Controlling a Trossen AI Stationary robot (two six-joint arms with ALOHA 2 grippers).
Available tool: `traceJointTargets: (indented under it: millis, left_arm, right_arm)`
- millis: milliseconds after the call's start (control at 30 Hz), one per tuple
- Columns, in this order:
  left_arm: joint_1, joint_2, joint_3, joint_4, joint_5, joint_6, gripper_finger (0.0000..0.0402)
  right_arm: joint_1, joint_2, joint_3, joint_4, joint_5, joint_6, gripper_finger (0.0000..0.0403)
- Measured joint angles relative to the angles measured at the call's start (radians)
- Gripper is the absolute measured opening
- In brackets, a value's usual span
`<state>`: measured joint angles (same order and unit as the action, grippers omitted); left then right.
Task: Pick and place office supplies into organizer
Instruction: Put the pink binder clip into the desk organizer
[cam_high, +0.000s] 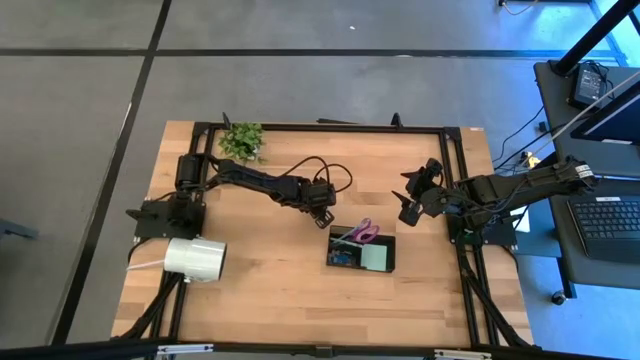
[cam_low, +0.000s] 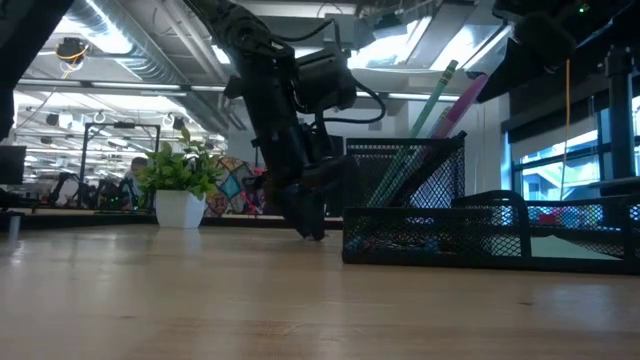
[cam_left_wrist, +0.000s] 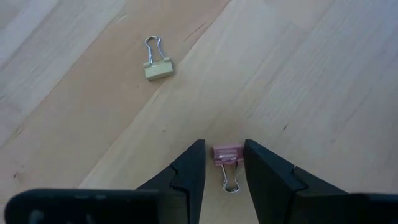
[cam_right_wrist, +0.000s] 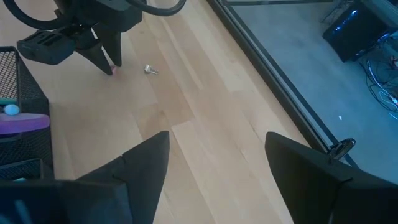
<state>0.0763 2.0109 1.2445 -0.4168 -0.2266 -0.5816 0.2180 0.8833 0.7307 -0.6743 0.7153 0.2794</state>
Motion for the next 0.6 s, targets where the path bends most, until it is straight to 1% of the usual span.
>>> traceJointTargets:
  millis: [367, 600]
  left_arm:
    - [-0.001, 0.000, -0.001, -0.005, -0.001, 0.000, 0.0061]
    - [-0.002, 0.000, -0.001, -0.005, -0.007, 0.023, 0.0054]
  right_arm:
    - [0.000, 0.000, 0.000, 0.000, 0.000, 0.000, 0.0268]
    - [0.000, 0.000, 0.000, 0.000, 0.000, 0.000, 0.0268]
